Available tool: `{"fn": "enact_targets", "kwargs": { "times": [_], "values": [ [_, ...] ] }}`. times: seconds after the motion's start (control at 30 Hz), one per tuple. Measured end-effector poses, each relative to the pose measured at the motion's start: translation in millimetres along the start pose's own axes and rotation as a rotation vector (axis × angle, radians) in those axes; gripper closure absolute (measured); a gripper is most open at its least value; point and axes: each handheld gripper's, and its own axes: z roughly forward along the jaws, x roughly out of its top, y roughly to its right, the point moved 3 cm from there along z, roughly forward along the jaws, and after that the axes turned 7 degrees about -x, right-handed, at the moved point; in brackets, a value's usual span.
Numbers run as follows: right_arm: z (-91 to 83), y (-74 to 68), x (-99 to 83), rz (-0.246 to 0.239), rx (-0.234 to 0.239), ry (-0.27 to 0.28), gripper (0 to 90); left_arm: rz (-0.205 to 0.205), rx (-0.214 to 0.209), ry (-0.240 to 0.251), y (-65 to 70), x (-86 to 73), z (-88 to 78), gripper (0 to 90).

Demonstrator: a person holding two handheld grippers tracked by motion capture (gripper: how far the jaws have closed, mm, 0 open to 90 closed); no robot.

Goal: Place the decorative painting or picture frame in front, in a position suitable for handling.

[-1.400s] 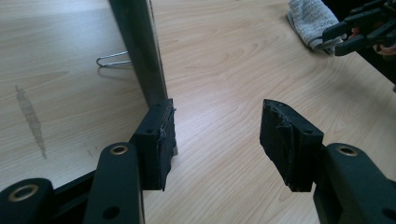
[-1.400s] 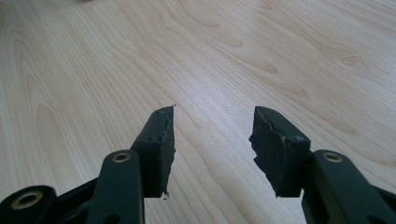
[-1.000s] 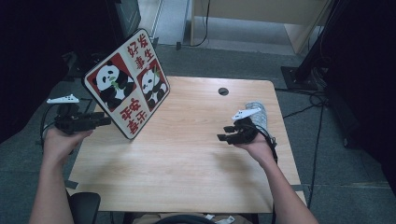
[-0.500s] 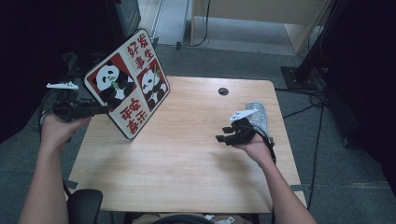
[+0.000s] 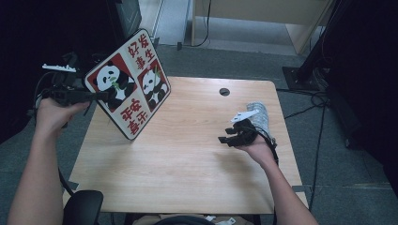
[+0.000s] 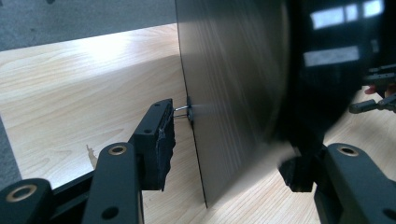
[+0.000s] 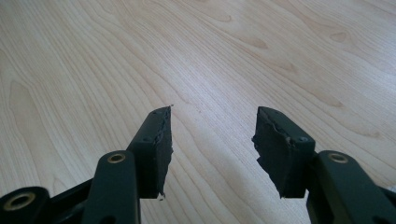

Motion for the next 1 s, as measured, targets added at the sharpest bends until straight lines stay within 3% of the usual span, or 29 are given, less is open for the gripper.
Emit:
{"fn": "enact_targets", "kwargs": {
  "times": [0.4, 0.6, 1.0],
  "values": [
    [-0.8, 2.7, -2.8, -0.002, -0.013, -0.011, 46.6, 0.01, 0.018, -0.026, 3.6, 42.5, -6.9, 45.7],
    [-0.5, 3.0, -3.9, -0.006, -0.012, -0.015, 46.5, 0.016, 0.007, -0.047, 5.2, 66.9, -9.7, 46.4],
    [-0.9, 3.2, -4.1, -0.013, -0.012, -0.017, 46.3, 0.023, 0.02, -0.121, -0.9, 99.8, 6.9, 51.3]
  ]
}}
